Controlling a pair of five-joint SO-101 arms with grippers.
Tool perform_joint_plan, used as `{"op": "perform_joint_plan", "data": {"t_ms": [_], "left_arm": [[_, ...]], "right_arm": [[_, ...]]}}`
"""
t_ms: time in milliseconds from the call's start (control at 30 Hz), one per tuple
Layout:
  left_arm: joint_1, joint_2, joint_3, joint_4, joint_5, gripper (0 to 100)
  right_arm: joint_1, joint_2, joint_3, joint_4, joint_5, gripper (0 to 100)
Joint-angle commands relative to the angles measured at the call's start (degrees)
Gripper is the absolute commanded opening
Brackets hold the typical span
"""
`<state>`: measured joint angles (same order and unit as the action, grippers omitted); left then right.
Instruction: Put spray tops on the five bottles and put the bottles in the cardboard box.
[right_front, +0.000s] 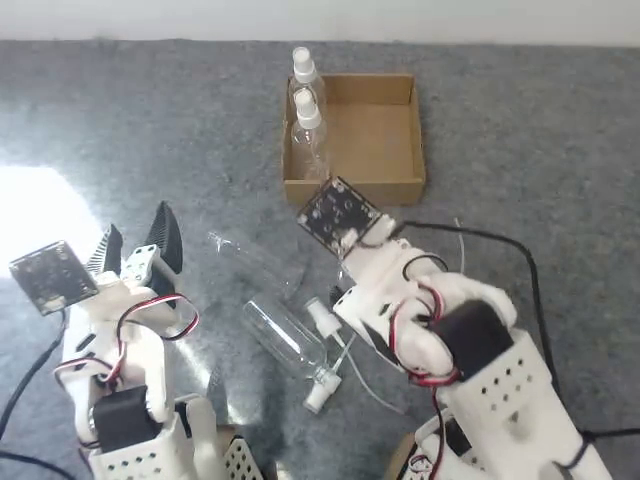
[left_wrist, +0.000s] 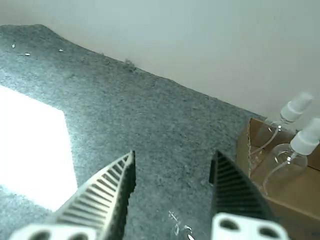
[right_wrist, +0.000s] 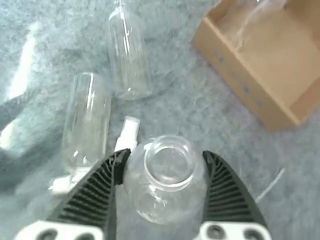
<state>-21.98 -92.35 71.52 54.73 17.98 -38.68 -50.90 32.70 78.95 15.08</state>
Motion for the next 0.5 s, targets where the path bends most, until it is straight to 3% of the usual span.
{"op": "perform_joint_plan", "data": {"t_ms": [0, 333, 467], "left_arm": [[-0.18, -0.44, -1.10, -0.70, 0.26, 22], [0.62, -0.44, -1.27, -0.70, 0.26, 22], [5.27, -0.26, -1.45, -0.53, -5.19, 22]], "right_arm": [[0.04, -7.25, 7.38, -9.98, 4.04, 9.1], [10.95, -12.00, 19.78, -20.62, 3.96, 8.7], [15.69, -12.00, 20.75, -21.14, 3.87, 8.7]]}}
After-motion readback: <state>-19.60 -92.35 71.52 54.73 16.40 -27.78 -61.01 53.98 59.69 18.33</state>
